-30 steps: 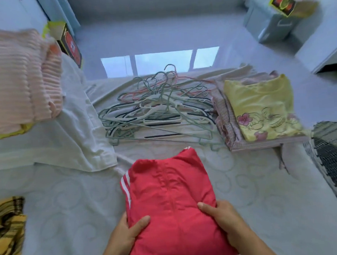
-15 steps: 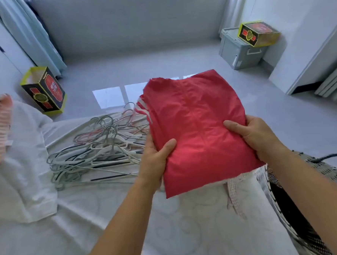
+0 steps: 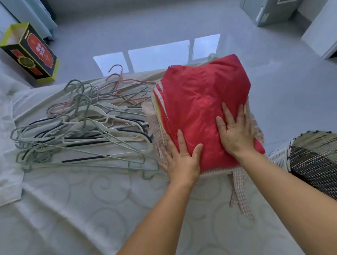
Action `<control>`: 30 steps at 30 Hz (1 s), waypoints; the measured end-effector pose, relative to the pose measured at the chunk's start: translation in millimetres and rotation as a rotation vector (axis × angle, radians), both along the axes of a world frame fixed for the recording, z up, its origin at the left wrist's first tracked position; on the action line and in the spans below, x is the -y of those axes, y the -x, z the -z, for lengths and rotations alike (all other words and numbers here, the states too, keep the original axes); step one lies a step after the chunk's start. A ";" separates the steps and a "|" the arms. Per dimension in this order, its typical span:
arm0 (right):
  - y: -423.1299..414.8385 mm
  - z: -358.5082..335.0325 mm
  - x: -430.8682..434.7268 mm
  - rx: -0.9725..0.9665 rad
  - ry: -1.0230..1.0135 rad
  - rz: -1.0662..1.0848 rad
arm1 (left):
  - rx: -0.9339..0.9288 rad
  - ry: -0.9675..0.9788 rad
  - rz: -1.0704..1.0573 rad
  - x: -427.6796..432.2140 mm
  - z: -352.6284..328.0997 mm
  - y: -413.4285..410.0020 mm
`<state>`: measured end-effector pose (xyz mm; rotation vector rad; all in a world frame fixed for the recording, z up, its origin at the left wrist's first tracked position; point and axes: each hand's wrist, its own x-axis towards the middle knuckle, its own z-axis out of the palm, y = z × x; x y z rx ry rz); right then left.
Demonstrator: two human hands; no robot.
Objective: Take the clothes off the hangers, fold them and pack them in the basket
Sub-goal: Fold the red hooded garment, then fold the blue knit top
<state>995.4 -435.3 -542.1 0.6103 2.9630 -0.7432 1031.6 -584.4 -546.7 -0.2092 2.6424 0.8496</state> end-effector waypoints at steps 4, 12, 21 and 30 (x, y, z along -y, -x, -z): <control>8.8 14.1 -4.7 0.038 -0.032 -0.028 | 0.043 0.018 -0.008 -8.3 10.1 3.3; 7.9 -3.3 -22.8 0.145 0.097 -0.069 | 0.038 -0.154 0.117 23.9 -4.1 6.0; -197.5 16.6 89.1 -0.204 0.221 -0.163 | 0.121 -0.417 -0.422 227.3 -31.6 -216.6; -309.6 32.6 368.8 0.248 0.599 -0.272 | 0.203 -0.143 -0.831 486.7 -25.3 -337.8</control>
